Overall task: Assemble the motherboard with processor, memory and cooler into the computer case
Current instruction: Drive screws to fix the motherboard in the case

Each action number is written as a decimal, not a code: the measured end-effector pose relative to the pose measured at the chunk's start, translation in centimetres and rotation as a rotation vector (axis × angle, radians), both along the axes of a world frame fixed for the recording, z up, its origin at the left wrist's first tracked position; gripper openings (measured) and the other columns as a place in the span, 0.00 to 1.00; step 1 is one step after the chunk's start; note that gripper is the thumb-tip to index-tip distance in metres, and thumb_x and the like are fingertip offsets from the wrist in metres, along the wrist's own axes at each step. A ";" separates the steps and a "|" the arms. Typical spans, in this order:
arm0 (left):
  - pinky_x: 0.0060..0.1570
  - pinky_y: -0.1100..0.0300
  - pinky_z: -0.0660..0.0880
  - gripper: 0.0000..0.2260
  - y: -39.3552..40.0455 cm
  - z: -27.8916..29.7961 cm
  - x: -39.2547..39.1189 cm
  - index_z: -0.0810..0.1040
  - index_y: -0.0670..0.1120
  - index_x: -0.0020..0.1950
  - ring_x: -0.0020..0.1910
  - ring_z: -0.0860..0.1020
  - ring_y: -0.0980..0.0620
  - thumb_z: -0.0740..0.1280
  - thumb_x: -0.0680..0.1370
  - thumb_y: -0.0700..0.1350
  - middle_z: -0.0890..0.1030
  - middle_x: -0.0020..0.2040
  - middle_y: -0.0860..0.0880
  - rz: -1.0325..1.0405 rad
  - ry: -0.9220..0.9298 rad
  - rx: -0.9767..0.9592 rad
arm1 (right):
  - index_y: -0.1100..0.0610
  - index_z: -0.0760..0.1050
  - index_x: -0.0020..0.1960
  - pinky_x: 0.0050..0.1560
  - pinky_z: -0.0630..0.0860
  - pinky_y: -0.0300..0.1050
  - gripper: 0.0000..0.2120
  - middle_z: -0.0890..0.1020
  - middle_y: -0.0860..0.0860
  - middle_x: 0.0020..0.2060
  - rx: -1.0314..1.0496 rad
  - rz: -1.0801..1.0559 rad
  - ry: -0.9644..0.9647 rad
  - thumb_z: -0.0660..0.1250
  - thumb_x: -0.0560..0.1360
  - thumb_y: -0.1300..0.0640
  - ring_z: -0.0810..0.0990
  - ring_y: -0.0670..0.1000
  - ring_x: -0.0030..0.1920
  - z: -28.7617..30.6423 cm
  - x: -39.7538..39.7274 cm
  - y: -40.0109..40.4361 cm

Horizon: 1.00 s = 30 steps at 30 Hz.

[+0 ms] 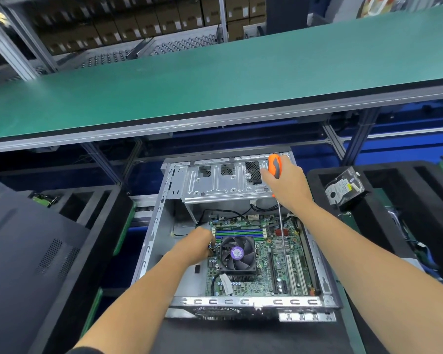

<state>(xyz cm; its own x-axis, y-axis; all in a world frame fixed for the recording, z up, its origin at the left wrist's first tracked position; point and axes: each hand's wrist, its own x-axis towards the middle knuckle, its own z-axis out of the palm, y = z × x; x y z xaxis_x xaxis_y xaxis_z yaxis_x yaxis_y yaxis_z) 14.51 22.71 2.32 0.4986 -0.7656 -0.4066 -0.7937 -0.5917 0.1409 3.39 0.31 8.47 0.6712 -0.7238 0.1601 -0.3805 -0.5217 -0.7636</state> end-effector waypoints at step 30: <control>0.41 0.56 0.72 0.05 0.8 0.6 1.0 0.78 0.43 0.49 0.44 0.75 0.45 0.69 0.74 0.38 0.76 0.47 0.44 0.084 0.126 -0.017 | 0.55 0.65 0.44 0.29 0.63 0.41 0.14 0.68 0.47 0.31 -0.002 -0.005 0.007 0.63 0.79 0.46 0.68 0.47 0.28 0.0 0.1 -0.2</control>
